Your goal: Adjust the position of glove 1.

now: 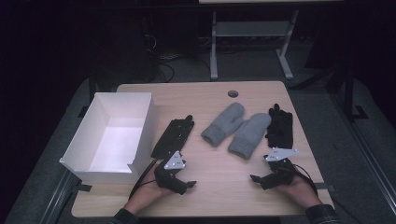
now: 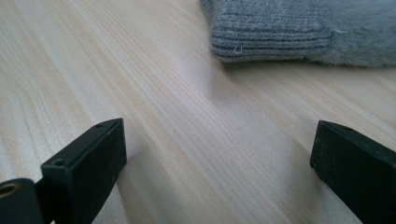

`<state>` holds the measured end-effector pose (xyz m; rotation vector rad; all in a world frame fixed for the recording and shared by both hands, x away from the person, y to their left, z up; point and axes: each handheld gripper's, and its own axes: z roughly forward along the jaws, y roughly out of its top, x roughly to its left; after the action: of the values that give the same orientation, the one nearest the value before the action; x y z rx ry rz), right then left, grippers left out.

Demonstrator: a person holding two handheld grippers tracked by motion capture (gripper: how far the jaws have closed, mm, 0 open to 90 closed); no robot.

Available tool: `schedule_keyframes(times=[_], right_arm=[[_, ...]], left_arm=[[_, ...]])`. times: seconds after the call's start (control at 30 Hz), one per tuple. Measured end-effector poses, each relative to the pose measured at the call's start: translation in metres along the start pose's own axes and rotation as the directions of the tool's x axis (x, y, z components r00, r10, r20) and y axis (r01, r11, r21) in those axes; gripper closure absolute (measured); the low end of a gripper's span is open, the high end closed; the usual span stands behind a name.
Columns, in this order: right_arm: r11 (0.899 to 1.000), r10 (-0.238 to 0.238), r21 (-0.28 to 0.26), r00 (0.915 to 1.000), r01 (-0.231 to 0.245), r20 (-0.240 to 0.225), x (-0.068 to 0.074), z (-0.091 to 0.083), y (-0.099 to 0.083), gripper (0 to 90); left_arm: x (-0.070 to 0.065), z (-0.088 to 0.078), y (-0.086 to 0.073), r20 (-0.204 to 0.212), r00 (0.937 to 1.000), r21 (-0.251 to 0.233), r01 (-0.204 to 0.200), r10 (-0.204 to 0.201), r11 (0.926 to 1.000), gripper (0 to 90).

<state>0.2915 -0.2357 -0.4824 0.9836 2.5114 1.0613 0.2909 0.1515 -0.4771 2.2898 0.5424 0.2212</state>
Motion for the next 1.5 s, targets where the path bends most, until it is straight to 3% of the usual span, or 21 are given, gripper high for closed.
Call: schedule_keyframes(times=[0.2, 0.23, 0.3, 0.47, 0.73, 0.83, 0.97, 1.5], right_arm=[[1.000, 0.011, 0.000, 0.9999, -0.011, 0.005, 0.002, 0.000, 0.000, 7.2], [1.000, 0.011, -0.003, 0.9999, -0.011, 0.001, 0.003, -0.003, 0.001, 17.0], [1.000, 0.017, 0.007, 0.9997, -0.017, -0.018, 0.002, -0.005, 0.003, 19.3], [0.999, 0.043, 0.018, 0.9987, -0.042, -0.027, 0.001, -0.014, 0.011, 37.9], [0.999, 0.025, -0.042, 0.9996, -0.026, -0.014, -0.008, -0.020, 0.036, 79.0], [0.998, 0.032, -0.055, 0.9995, -0.032, -0.007, -0.015, -0.020, 0.047, 88.4], [0.996, 0.056, -0.070, 0.9983, -0.057, -0.016, -0.025, -0.017, 0.056, 90.0], [0.997, 0.050, -0.060, 0.9985, -0.051, -0.022, -0.051, 0.013, 0.085, 90.0]], left_arm=[[-0.001, 0.000, 0.000, 0.000, 1.0000, -0.008, 0.009, -0.009, 0.9999, 12.7], [-0.001, 0.001, 0.000, 0.000, 0.9999, -0.011, 0.013, -0.013, 0.9999, 12.7], [-0.001, 0.001, 0.000, 0.000, 1.0000, -0.008, 0.009, -0.009, 0.9999, 12.7], [-0.001, 0.001, 0.000, 0.000, 0.9999, -0.015, 0.017, -0.017, 0.9997, 12.7], [0.000, 0.000, 0.000, -0.003, 1.0000, -0.008, 0.002, -0.002, 1.0000, 12.7], [0.000, 0.000, 0.000, -0.003, 1.0000, -0.007, 0.002, -0.002, 1.0000, 12.7], [0.000, 0.000, 0.000, -0.002, 1.0000, -0.004, 0.002, -0.002, 1.0000, 12.7], [0.000, 0.000, 0.000, -0.003, 1.0000, -0.002, 0.004, -0.004, 1.0000, 12.7]])
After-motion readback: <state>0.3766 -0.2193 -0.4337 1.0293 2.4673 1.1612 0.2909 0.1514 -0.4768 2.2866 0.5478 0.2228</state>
